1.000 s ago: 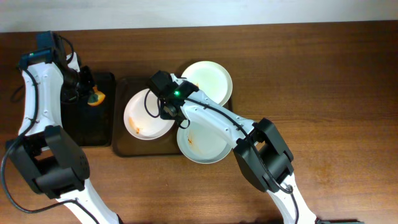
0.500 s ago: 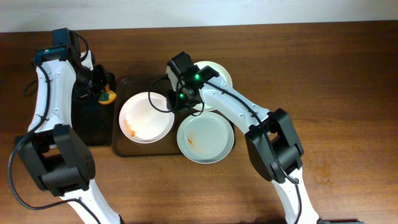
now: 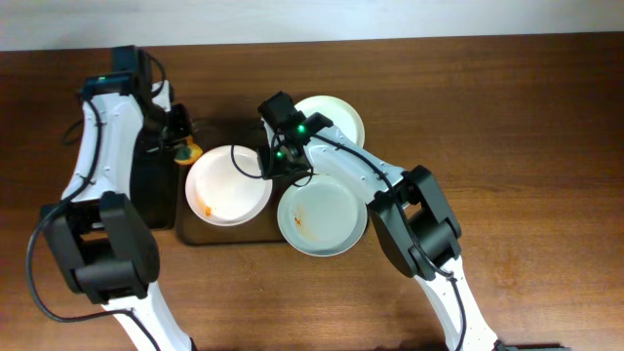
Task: Clean dirty plates on tray and stack at the side
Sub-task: 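Scrub the left white plate again with the sponge in the left gripper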
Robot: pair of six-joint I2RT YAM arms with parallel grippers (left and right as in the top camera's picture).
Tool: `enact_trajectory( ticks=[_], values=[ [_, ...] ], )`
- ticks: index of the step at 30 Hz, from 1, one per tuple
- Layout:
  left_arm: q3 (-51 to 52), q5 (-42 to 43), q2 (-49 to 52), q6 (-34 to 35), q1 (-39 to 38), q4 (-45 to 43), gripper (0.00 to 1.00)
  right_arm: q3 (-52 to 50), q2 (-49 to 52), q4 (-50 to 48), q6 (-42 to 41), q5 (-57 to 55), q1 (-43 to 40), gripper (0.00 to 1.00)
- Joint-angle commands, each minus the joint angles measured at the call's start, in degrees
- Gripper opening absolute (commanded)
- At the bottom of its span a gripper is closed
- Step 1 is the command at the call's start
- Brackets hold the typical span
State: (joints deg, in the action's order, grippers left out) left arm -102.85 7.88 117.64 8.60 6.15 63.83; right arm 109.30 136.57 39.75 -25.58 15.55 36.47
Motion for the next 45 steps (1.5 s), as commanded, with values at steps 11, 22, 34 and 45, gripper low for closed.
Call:
enact_trajectory(
  ticks=[11,22,34,45],
  values=[
    [18.95,-2.05,0.74,1.2,-8.33,-14.4,0.01,0.22,0.85,-3.56,-18.82,-11.06,0.15,0.04],
    [27.06,-23.8,0.74,5.11,-9.16,-31.87,0.01,0.22,0.85,-3.56,-17.07,-10.01,0.15,0.04],
    [27.06,8.35,0.74,-10.8,-9.46,-22.93,0.01,0.22,0.85,-2.25,-16.63,-9.62,0.15,0.04],
    [27.06,-22.03,0.74,3.41,-9.49,-36.44,0.01,0.22,0.85,-1.62,-16.44,-9.62,0.17,0.04]
  ],
)
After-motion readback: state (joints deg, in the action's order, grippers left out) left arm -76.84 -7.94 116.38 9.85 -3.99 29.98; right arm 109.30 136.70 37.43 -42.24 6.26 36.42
